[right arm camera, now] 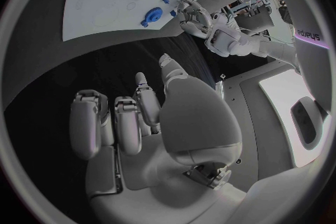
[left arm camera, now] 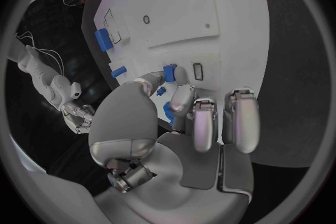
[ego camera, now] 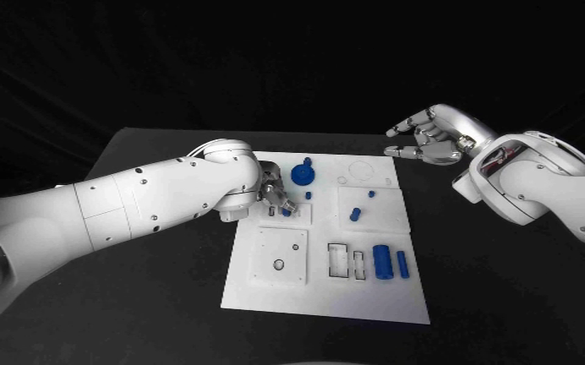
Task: Assemble the parts on the task board
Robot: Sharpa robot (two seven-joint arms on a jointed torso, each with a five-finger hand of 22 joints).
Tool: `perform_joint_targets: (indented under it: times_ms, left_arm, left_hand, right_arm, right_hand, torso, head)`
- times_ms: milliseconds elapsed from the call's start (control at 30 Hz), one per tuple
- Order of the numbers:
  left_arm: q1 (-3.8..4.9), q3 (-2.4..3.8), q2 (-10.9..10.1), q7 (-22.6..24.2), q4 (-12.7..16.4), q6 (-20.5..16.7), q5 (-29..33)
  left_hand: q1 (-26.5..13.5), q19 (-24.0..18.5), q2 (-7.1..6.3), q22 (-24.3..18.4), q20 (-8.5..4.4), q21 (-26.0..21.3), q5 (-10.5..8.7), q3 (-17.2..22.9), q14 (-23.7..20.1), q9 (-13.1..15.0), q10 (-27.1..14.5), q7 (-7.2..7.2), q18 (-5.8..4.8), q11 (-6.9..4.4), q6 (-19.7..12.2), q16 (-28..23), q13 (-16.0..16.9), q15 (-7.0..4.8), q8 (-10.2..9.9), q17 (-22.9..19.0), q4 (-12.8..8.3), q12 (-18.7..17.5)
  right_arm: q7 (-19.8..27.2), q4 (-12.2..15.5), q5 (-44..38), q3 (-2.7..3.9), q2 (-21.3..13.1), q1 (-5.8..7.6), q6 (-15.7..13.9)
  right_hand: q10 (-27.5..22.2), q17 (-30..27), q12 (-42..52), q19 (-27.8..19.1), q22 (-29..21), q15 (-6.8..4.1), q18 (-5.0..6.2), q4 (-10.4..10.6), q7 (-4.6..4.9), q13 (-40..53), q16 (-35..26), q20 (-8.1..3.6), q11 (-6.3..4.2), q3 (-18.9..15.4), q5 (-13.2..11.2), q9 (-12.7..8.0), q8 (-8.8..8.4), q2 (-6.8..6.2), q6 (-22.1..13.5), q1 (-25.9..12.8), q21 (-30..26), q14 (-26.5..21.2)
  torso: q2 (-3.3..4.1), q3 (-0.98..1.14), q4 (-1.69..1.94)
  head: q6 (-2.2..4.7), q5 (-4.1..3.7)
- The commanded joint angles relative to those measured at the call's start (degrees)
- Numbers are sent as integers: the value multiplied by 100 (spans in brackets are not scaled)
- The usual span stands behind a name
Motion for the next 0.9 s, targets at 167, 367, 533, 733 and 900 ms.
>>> perform_joint_targets:
  times_ms: [167,367,533,733,900]
  left_arm:
    - [-32,-22,55,-12,-45,203,84]
    - [-32,-22,69,-11,-93,201,84]
    - [-32,-22,74,-9,-118,205,84]
    - [-33,-17,61,-2,-91,193,123]
    - [-34,3,14,8,-21,93,188]
  left_hand:
    - [-101,344,72,654,-48,38,-18,-213,595,2,52,9,-47,-13,51,17,25,-33,-26,1506,61,52]
    - [-180,356,119,694,-52,59,-20,-428,595,10,64,5,-55,-16,81,17,45,-35,-35,1506,169,70]
    - [-222,367,142,733,-55,80,-21,-630,595,25,81,-3,-62,-22,108,17,70,-40,-34,1506,256,93]
    - [-233,372,113,750,-60,88,-21,-903,595,45,85,-10,-65,-29,127,17,71,-47,-32,1506,335,95]
    - [-316,371,84,749,-67,83,-540,-1342,595,66,87,-20,-64,-36,143,17,71,-49,-35,1506,456,94]
  right_arm:
    - [0,26,-51,0,-1,-3,85]
    - [-4,31,-51,0,-6,-3,87]
    - [-8,37,-48,0,-12,-3,92]
    - [-12,36,-46,0,-13,-3,101]
    - [-9,24,-41,0,-11,-4,106]
  right_hand:
    - [-42,1194,-38,-29,-15,24,72,28,-14,152,-23,-1,-1,-34,25,-1,27,37,24,-33,-25,531]
    - [-43,1190,-41,-32,-23,23,73,38,-15,149,-26,-2,-1,-45,28,-1,28,34,25,-41,-30,529]
    - [-46,1184,-46,-35,-31,23,75,53,-16,144,-30,-2,-2,-60,30,-1,29,31,26,-52,-35,528]
    - [-48,1183,-48,-36,-34,22,75,69,-16,141,-31,-3,-2,-77,31,-2,29,26,26,-65,-37,528]
    - [-50,1175,-54,-39,-42,22,77,81,-17,136,-36,-3,-3,-90,30,-2,29,24,26,-74,-42,526]
  torso:
    - [1,0,0]
    - [-6,1,-1]
    - [-2,-6,2]
    - [3,-7,1]
    - [3,-10,5]
  head:
    - [3,-7]
    - [3,-3]
    - [11,-4]
    - [17,-2]
    - [18,-17]
